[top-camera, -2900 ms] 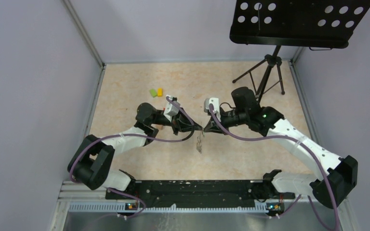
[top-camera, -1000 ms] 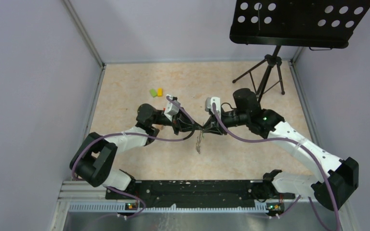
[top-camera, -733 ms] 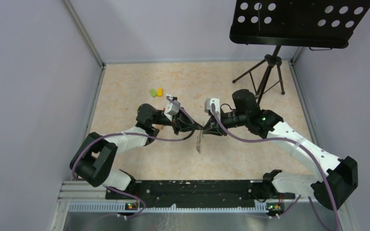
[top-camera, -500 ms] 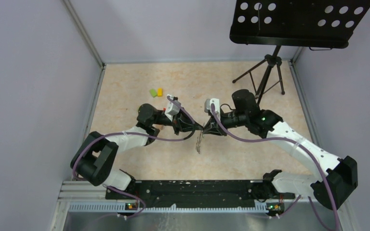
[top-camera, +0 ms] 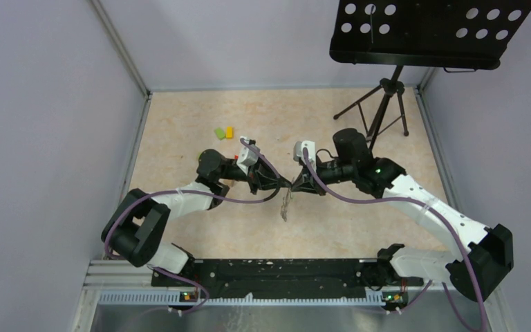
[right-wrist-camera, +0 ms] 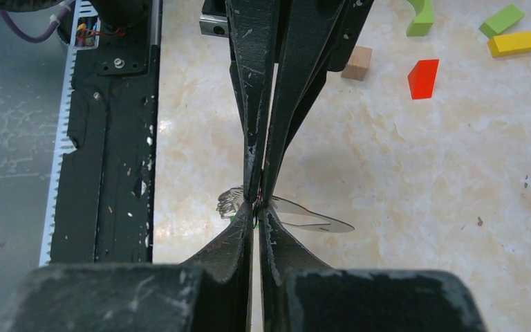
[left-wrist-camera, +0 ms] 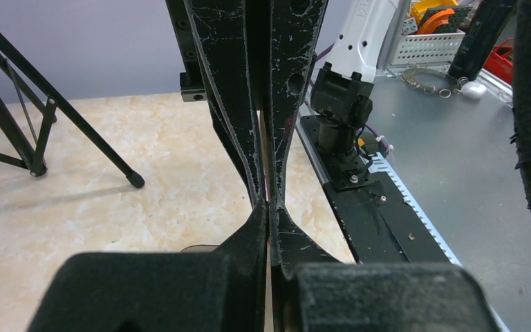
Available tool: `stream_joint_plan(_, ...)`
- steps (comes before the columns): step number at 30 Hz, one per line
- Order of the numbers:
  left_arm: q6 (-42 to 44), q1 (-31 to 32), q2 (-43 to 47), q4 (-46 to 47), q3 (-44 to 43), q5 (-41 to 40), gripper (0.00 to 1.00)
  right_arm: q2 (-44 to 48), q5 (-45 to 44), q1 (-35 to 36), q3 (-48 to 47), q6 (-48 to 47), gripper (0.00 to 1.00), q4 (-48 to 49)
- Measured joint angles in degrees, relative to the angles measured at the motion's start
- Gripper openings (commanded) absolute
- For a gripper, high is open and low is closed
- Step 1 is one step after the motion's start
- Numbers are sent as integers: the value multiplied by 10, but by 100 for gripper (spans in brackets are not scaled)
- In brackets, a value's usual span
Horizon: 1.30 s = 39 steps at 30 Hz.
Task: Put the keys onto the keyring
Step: Adjust the key on the keyring.
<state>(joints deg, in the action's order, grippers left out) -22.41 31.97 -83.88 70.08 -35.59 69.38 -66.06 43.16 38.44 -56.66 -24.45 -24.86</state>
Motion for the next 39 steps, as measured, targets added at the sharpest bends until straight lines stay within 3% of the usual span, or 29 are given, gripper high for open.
stream_joint_plan(6, 6, 0, 0, -3, 2, -2, 3, 0, -14, 0, 0, -5, 0, -2)
stream_joint_plan(11, 52, 0, 0, -38, 2, 7, 42, -1, -64, 6, -27, -42, 0, -61)
stream_joint_plan(14, 113, -1, 4, -97, 1, 21, 53, -15, -115, 25, -63, -73, 0, -112)
stream_joint_plan(17, 174, -1, 13, -163, -1, 24, 59, -35, -171, 59, -94, -99, 0, -152)
stream_joint_plan(22, 229, -1, 19, -213, -11, 17, 60, -63, -236, 95, -118, -119, 0, -208)
stream_joint_plan(26, 240, -1, 20, -203, -9, 12, 53, -88, -277, 109, -150, -126, 0, -236)
stream_joint_plan(32, 216, -1, 16, -114, 24, 11, 42, -105, -301, 118, -174, -129, 0, -257)
stream_joint_plan(39, 117, -1, -51, 59, 41, 11, 41, -110, -301, 118, -175, -129, 0, -261)
